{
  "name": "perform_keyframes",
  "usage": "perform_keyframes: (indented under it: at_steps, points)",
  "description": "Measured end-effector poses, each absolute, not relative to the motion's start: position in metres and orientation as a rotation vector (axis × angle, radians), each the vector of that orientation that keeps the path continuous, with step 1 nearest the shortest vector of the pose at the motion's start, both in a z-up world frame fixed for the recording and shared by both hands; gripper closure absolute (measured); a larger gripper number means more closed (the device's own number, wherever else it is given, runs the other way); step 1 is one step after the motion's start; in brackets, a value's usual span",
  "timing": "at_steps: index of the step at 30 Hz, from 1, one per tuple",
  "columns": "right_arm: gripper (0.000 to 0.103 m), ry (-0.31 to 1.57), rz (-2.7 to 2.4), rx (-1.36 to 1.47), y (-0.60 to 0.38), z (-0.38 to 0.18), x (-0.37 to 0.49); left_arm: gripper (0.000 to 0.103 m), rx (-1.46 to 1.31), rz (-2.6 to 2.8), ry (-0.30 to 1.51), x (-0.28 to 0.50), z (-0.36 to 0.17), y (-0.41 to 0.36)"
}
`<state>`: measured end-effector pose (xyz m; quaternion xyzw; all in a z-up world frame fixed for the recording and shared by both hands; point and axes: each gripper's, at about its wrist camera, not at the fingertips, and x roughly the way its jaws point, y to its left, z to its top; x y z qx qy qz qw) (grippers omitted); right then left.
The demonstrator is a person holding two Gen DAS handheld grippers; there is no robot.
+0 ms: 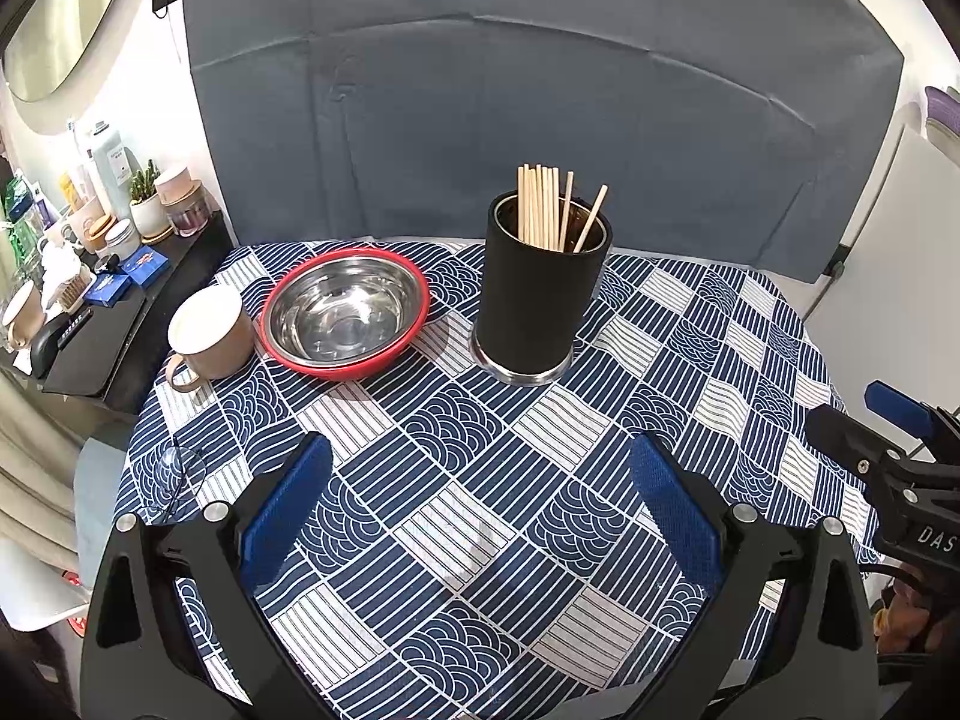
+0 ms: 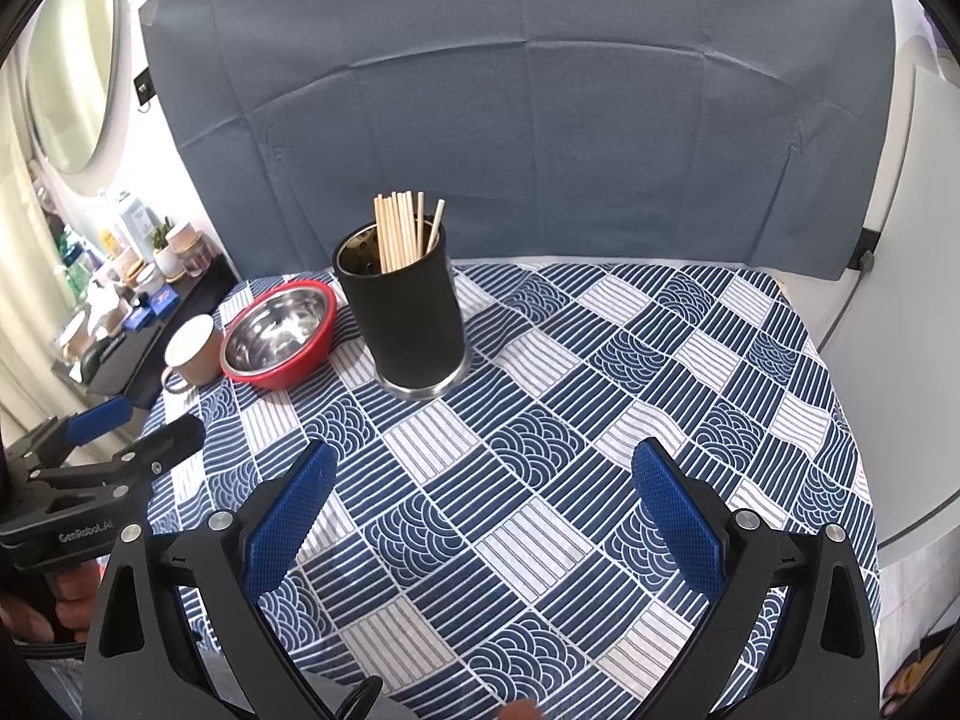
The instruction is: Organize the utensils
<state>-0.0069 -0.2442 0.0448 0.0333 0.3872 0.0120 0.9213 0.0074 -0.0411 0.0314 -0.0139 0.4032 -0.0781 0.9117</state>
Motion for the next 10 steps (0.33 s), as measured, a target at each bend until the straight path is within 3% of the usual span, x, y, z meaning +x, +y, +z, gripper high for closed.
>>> perform_keyframes:
  at_steps: [10]
  points:
    - [0.008,0.790,0.035,0.091,-0.2474,0.0457,-0.0071,0.006,-0.028,-0.156,0.838,0.0084,0.0300,-0.0401]
